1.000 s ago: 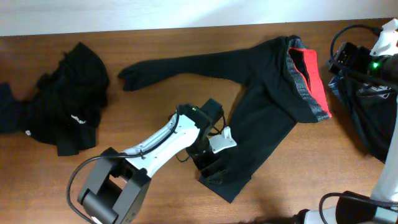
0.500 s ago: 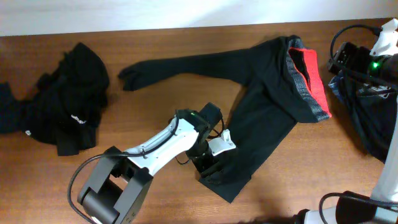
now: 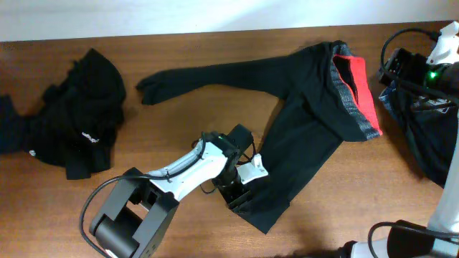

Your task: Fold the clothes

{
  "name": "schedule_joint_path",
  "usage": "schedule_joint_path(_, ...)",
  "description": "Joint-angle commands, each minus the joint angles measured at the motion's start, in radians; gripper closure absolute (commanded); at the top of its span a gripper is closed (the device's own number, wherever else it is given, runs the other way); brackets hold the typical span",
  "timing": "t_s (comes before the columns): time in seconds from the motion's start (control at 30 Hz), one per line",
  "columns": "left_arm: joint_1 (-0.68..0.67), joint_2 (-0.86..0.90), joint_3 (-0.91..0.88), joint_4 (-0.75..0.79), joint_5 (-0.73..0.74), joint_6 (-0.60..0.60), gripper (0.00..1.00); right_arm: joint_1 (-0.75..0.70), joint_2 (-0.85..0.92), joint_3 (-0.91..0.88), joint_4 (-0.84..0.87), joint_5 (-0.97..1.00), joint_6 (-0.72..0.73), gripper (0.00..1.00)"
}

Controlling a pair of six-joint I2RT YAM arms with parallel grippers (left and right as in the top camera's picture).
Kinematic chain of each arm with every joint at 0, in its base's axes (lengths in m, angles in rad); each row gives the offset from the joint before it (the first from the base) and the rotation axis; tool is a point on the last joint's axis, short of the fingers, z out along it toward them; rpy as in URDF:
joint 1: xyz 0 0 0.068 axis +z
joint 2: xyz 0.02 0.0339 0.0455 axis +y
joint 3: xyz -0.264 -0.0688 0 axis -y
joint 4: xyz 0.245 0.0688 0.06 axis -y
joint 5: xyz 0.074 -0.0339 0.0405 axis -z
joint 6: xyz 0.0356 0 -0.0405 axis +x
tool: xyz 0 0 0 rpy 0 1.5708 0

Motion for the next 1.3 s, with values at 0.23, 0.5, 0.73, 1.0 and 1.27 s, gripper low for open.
schedule_joint_path(0.23,0.000,-0.006,-0.007,0.005,-0.088,-0.090,0.99,-0.003,-0.002,0.004,-0.001,-0.010,-0.014,0.01)
schedule_joint_path(0.5,0.052,-0.006,0.028,-0.038,-0.268,-0.202,0.99,-0.003,-0.002,0.004,-0.001,-0.010,-0.014,0.01)
schedule_joint_path(0.73,0.200,-0.006,0.116,-0.034,-0.305,-0.202,0.99,-0.003,-0.002,0.004,-0.001,-0.017,-0.014,0.01)
schedule_joint_path(1.0,0.338,-0.006,0.154,0.040,-0.423,-0.201,0.99,-0.003,-0.002,0.004,0.000,-0.025,-0.014,0.01)
schedule_joint_path(1.27,0.417,-0.006,0.154,0.097,-0.503,-0.201,0.99,-0.003,-0.002,0.004,0.000,-0.026,-0.014,0.01)
